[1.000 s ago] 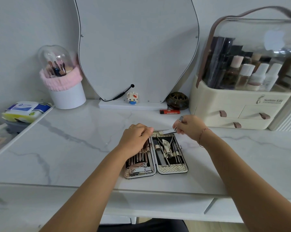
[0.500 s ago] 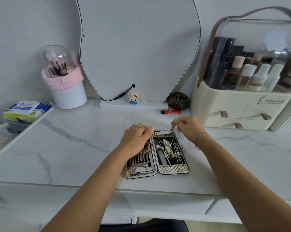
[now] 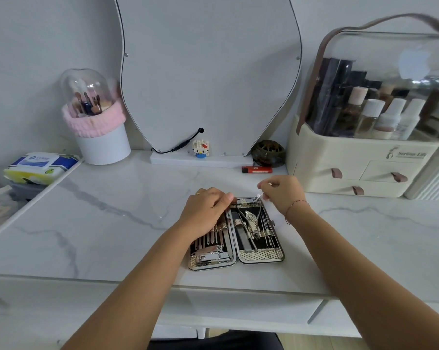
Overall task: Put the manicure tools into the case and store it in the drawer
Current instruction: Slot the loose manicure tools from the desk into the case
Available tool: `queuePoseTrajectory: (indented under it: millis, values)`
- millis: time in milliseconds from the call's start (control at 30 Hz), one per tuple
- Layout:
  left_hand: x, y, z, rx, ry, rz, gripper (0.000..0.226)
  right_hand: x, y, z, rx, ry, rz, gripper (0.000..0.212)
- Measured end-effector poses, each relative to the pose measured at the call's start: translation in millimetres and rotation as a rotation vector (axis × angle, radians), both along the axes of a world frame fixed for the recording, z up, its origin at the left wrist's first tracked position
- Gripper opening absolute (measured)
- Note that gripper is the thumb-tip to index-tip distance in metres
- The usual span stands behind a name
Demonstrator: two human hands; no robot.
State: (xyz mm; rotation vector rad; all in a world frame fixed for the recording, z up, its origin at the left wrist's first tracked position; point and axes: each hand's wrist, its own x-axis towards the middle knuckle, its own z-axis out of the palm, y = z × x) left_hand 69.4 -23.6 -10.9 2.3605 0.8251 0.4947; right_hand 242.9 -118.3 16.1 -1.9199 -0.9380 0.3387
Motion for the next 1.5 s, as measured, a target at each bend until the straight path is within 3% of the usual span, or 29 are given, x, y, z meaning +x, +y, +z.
queuePoseTrajectory:
  millis: [200, 333, 533, 733, 1067, 1167, 1233, 1300, 1400, 1500]
  values:
    - [0.8, -0.2, 0.1, 0.007, 0.009, -0.007, 0.052, 0.9, -8.1, 3.1, 0.065, 0.146, 0.176, 0.013]
    - [-0.1, -3.9, 4.5, -0.017, -0.002, 0.033, 0.052, -0.4, -9.6, 7.9, -0.050, 0.133, 0.405, 0.011]
    - [-2.0, -1.0, -0.5, -0.119, -0.091, 0.048, 0.088, -9.1, 3.9, 4.2, -0.069, -0.094, 0.398, 0.013]
    - [-3.2, -4.3, 2.9, -0.171, -0.128, 0.046, 0.074, -3.5, 1.2, 0.9, -0.166, -0.375, 0.347, 0.020]
    - [-5.9, -9.2, 8.9, -0.195, -0.172, 0.058, 0.071, -9.9, 4.0, -6.0, -0.150, -0.335, 0.262, 0.015]
    - [-15.4, -12.8, 16.0, -0.202, -0.240, 0.127, 0.063, -8.1, -10.9, -3.0, -0.118, -0.223, 0.176, 0.023]
    - [-30.1, -10.7, 16.1, -0.314, -0.334, 0.303, 0.057, -4.7, -27.8, 1.4, -0.057, -0.046, 0.111, 0.024]
    - [-51.8, -9.0, 15.3, -0.561, -0.481, 0.409, 0.047, -5.1, -47.7, 5.1, -0.011, 0.184, 0.116, 0.024]
    - [-82.4, -22.8, 18.8, -0.959, -0.683, 0.356, 0.056, -15.2, -71.0, 5.3, -0.010, 0.408, 0.183, 0.022]
    - [-96.7, -40.6, 25.2, -1.201, -0.736, 0.314, 0.062, -25.9, -80.3, 1.4, 0.041, 0.460, 0.181, 0.019]
